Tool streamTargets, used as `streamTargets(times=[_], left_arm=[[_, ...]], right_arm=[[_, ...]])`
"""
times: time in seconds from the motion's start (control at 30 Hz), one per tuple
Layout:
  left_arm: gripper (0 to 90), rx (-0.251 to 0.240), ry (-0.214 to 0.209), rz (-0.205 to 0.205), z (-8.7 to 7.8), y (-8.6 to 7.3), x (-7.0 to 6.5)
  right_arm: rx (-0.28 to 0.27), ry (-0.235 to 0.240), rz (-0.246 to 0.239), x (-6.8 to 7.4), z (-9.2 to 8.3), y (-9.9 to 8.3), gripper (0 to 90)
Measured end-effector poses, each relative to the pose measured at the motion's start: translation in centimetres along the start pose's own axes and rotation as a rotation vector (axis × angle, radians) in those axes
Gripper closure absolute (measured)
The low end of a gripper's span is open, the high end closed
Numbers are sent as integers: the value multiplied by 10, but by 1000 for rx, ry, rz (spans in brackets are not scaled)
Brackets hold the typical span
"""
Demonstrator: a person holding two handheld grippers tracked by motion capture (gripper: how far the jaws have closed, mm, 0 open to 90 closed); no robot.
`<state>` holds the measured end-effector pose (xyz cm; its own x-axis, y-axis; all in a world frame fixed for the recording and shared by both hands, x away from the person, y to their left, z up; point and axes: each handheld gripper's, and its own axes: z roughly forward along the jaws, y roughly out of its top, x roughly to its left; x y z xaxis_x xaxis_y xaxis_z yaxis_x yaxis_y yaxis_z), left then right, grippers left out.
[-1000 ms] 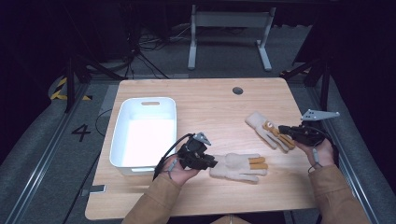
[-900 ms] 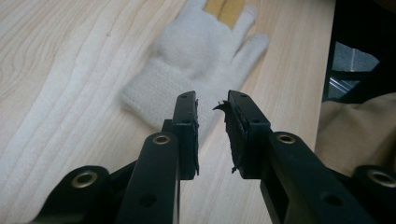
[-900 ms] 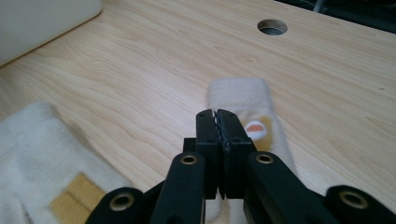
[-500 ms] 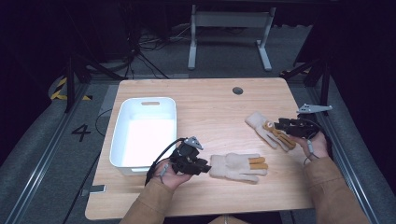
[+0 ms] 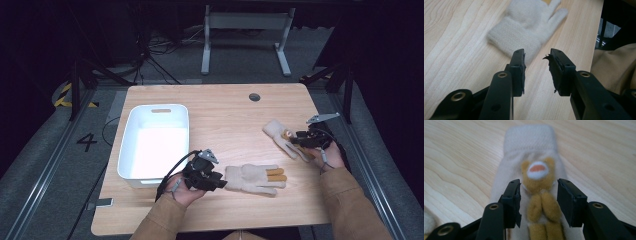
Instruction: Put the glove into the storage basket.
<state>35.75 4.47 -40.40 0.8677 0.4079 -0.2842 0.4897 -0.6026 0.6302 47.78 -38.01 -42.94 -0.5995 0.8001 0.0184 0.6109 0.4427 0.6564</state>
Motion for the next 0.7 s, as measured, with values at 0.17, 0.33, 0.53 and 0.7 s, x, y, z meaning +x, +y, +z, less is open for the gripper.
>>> streamTargets(times=[0.17,0.33,0.53,0.7], left_arm=[[652,0,-1,-1,2,1,0],[652,1,-5,4,2,1,-1],[651,1,-7,4,3,2,-1],[651,2,-6,4,3,2,0]], right_arm=[[32,-9,5,-1,6,-2,521],[74,-40,-17,1,11,-4,540],[83,-43,-7,2,11,-4,663],[91,-48,-39,5,10,-3,746]])
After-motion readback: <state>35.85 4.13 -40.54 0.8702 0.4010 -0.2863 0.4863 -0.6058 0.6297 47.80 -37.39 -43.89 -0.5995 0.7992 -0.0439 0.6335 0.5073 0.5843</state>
